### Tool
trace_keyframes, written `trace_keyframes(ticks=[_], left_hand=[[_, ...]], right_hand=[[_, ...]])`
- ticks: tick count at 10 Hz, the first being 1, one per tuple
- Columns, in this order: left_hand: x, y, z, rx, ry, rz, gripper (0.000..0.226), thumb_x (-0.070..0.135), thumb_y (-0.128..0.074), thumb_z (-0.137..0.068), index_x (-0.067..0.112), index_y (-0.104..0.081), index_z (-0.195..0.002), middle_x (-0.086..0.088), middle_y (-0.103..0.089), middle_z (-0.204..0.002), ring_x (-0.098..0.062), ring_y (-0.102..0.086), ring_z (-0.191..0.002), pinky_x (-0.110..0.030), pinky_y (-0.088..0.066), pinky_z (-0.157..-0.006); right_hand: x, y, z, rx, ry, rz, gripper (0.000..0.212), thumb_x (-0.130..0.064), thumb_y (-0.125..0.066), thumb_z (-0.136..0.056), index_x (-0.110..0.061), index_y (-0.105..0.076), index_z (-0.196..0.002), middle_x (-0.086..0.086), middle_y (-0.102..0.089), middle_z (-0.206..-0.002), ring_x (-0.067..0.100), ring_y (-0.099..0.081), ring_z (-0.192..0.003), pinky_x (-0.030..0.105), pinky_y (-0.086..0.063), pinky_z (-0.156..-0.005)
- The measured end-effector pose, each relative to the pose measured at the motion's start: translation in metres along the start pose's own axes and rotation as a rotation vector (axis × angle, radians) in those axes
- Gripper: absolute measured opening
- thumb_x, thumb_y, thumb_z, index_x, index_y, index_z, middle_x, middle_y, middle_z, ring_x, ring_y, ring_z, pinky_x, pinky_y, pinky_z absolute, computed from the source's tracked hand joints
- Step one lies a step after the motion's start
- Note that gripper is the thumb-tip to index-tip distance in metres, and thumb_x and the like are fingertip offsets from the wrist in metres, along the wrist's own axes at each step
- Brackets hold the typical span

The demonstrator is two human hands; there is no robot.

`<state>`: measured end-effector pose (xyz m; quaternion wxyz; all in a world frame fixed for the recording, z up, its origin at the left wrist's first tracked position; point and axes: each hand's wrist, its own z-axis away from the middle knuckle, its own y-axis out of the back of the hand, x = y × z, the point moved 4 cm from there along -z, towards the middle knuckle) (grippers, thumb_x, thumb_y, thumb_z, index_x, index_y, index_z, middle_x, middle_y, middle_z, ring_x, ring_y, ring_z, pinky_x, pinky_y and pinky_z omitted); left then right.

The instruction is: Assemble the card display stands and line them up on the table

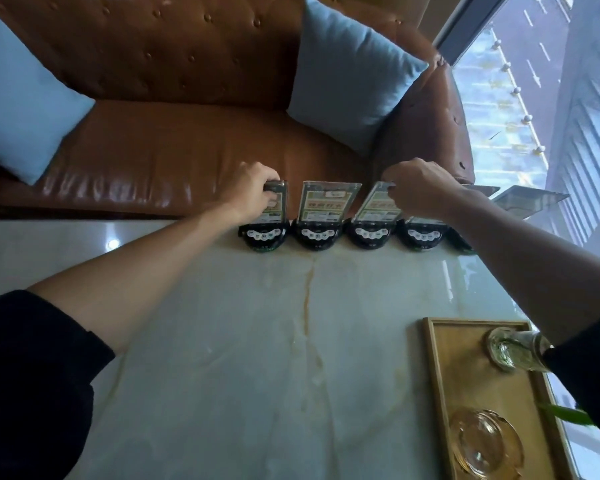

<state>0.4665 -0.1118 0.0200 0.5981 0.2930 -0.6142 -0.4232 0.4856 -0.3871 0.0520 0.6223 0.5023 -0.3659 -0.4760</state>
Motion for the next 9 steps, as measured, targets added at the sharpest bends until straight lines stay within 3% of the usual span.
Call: trace_keyframes(ticks=[1,3,4,6,7,8,9], left_hand=[[-0.001,-0.002,0.0,0.004,-0.001,-0.007,0.012,0.011,-0.078,-0.082,0.022,-0.077,-0.088,-0.001,-0.078,-0.087,-0.024,-0.07,-0.086,-0.043,-0.055,-0.087],[0.002,-0.003,0.0,0.003,-0.001,-0.02,0.013,0.013,-0.077,-0.082,0.024,-0.077,-0.089,0.001,-0.078,-0.089,-0.028,-0.07,-0.093,-0.05,-0.05,-0.094],[0.002,-0.004,0.0,-0.005,-0.009,-0.03,0.013,0.013,-0.076,-0.082,0.024,-0.077,-0.09,0.002,-0.078,-0.091,-0.028,-0.07,-0.095,-0.051,-0.049,-0.096],[0.0,0.0,0.002,0.01,0.023,-0.02,0.014,0.012,-0.073,-0.085,0.021,-0.077,-0.095,-0.002,-0.078,-0.094,-0.029,-0.069,-0.095,-0.049,-0.05,-0.095],[0.0,0.003,0.005,-0.006,0.031,-0.023,0.018,0.014,-0.074,-0.085,0.021,-0.076,-0.102,-0.003,-0.077,-0.099,-0.029,-0.069,-0.098,-0.047,-0.05,-0.095],[0.009,0.012,0.007,0.034,0.031,0.009,0.045,0.019,-0.076,-0.085,0.014,-0.066,-0.128,-0.009,-0.069,-0.128,-0.029,-0.063,-0.119,-0.044,-0.047,-0.105],[0.016,0.017,0.012,0.042,0.016,0.026,0.052,0.023,-0.072,-0.089,0.007,-0.058,-0.137,-0.013,-0.059,-0.141,-0.03,-0.054,-0.132,-0.039,-0.04,-0.112]], right_hand=[[0.0,0.0,0.0,0.006,0.016,-0.003,0.017,-0.004,-0.053,-0.084,-0.012,-0.066,-0.092,0.015,-0.068,-0.096,0.033,-0.052,-0.074,0.031,-0.038,-0.068],[0.002,-0.004,-0.001,0.022,0.021,-0.029,0.017,-0.004,-0.053,-0.083,-0.012,-0.065,-0.093,0.015,-0.067,-0.095,0.037,-0.06,-0.082,0.031,-0.037,-0.068],[0.003,-0.005,-0.001,0.015,0.015,-0.033,0.018,-0.003,-0.053,-0.084,-0.013,-0.065,-0.093,0.014,-0.066,-0.094,0.032,-0.053,-0.075,0.031,-0.037,-0.067],[0.007,-0.011,0.0,-0.007,-0.002,-0.075,0.018,-0.008,-0.055,-0.083,-0.013,-0.063,-0.099,0.016,-0.067,-0.098,0.039,-0.063,-0.087,0.034,-0.045,-0.068],[0.006,-0.009,0.004,-0.016,-0.004,-0.076,0.026,-0.014,-0.058,-0.085,-0.013,-0.062,-0.111,0.016,-0.068,-0.103,0.038,-0.064,-0.091,0.038,-0.05,-0.073],[0.0,-0.002,0.012,0.033,0.014,-0.104,0.047,-0.023,-0.061,-0.087,-0.014,-0.056,-0.133,0.014,-0.066,-0.123,0.035,-0.062,-0.111,0.041,-0.05,-0.093],[-0.003,0.002,0.02,0.072,0.011,-0.175,0.054,-0.028,-0.061,-0.089,-0.012,-0.052,-0.14,0.012,-0.061,-0.135,0.032,-0.059,-0.121,0.04,-0.046,-0.102]])
